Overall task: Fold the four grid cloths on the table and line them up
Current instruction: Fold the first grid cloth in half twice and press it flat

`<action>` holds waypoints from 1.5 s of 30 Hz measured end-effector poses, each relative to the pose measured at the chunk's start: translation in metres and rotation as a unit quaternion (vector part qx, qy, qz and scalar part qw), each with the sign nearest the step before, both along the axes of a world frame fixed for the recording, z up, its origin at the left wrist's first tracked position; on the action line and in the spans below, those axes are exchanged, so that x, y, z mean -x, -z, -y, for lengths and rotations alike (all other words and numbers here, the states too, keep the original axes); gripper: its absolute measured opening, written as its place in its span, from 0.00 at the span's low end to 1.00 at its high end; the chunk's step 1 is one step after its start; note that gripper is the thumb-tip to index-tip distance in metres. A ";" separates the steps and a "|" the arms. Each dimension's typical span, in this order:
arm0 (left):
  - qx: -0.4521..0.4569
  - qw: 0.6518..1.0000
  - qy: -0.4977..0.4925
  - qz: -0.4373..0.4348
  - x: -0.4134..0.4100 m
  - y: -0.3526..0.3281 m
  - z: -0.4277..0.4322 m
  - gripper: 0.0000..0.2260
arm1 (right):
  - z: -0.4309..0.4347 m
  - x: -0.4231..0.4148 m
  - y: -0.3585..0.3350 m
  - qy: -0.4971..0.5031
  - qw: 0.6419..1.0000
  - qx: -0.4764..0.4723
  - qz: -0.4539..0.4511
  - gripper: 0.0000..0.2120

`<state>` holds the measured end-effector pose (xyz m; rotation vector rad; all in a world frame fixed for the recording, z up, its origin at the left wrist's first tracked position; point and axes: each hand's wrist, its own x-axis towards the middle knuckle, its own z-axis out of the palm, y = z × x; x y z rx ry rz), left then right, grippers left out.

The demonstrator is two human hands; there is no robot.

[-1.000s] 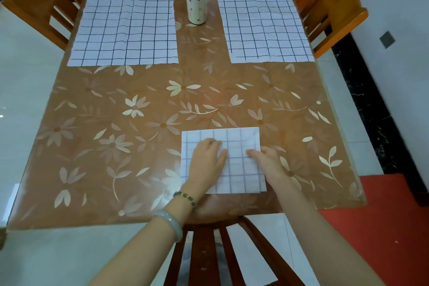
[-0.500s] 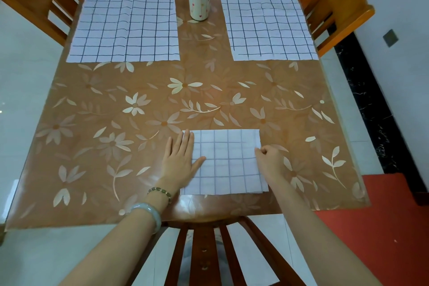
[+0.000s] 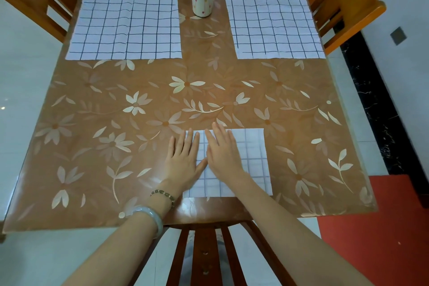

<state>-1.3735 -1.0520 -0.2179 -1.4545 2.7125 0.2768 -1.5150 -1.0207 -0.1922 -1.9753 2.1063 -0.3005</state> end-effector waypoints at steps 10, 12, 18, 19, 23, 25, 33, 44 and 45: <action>0.004 1.000 0.005 -0.003 -0.002 0.004 0.000 0.35 | -0.019 0.054 0.025 0.040 0.995 -0.059 -0.064 0.30; 0.008 1.000 0.005 -0.003 -0.006 0.003 0.001 0.36 | -0.031 0.078 0.027 0.076 0.990 -0.075 -0.087 0.31; 0.019 1.000 -0.007 0.020 -0.023 -0.001 0.009 0.37 | -0.048 0.111 0.022 0.116 0.982 -0.088 -0.122 0.33; 0.024 0.999 -0.011 0.022 -0.023 -0.004 0.009 0.38 | -0.048 0.110 0.022 0.116 0.982 -0.089 -0.122 0.33; 0.013 1.000 0.026 -0.002 -0.003 -0.017 -0.013 0.37 | -0.048 0.107 0.020 0.123 0.981 -0.090 -0.121 0.33; -0.009 0.998 0.059 0.002 0.012 -0.013 -0.034 0.37 | -0.048 0.107 0.018 0.128 0.980 -0.089 -0.124 0.33; -0.033 0.998 0.051 0.014 -0.002 -0.002 -0.044 0.33 | -0.048 0.106 0.016 0.131 0.979 -0.091 -0.131 0.33; -0.035 0.983 -0.166 -0.074 -0.033 -0.022 -0.033 0.34 | -0.043 0.095 -0.003 0.134 0.978 -0.077 -0.138 0.29; -0.031 0.976 -0.188 -0.108 -0.026 -0.028 -0.033 0.31 | -0.040 0.089 -0.009 0.144 0.981 -0.055 -0.119 0.28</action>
